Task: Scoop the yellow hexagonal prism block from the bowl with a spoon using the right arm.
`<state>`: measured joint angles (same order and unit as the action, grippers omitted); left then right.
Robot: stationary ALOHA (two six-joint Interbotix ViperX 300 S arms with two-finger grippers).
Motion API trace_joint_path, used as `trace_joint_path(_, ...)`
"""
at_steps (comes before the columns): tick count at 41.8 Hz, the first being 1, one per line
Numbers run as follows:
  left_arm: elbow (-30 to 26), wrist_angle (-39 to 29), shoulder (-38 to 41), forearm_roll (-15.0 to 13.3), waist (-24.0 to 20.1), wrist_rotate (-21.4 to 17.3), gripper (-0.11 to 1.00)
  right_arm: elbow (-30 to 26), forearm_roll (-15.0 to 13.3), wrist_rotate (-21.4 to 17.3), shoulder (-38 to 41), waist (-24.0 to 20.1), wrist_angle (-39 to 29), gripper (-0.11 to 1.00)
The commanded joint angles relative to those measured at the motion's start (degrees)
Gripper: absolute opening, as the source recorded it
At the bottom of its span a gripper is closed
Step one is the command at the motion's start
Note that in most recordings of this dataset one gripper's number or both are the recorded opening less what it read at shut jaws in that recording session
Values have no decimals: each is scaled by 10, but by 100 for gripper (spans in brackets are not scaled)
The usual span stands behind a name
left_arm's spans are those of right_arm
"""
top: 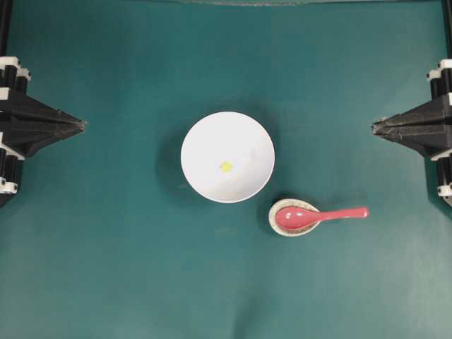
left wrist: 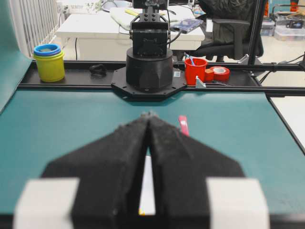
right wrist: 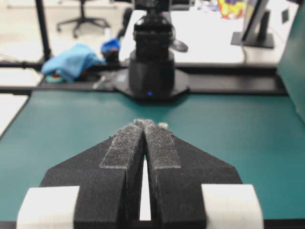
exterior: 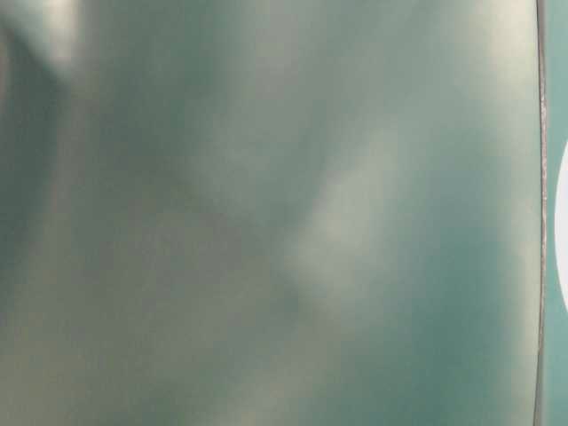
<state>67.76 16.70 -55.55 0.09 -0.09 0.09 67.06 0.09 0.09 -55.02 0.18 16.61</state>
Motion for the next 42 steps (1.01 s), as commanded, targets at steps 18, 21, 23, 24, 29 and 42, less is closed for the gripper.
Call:
trace_joint_path(18, -10, 11, 7, 4, 1, 4, 0, -3, 1, -14, 23, -7, -3, 11)
trace_joint_path(21, -11, 11, 7, 4, 1, 4, 0, -1, 1, -14, 28, -8, 3, 27)
trace_joint_path(23, -10, 11, 7, 4, 1, 4, 0, 0, 1, -14, 33, -8, 8, 38)
trace_joint_path(24, -10, 11, 7, 4, 0, 4, 0, 1, 1, -14, 37, -8, 11, 42)
trace_joint_path(29, -10, 10, 7, 4, 1, 4, 0, 7, 0, -14, 64, -8, 29, 56)
trace_joint_path(42, -10, 11, 7, 5, 1, 4, 0, 22, 13, -18, 182, -19, 112, 55)
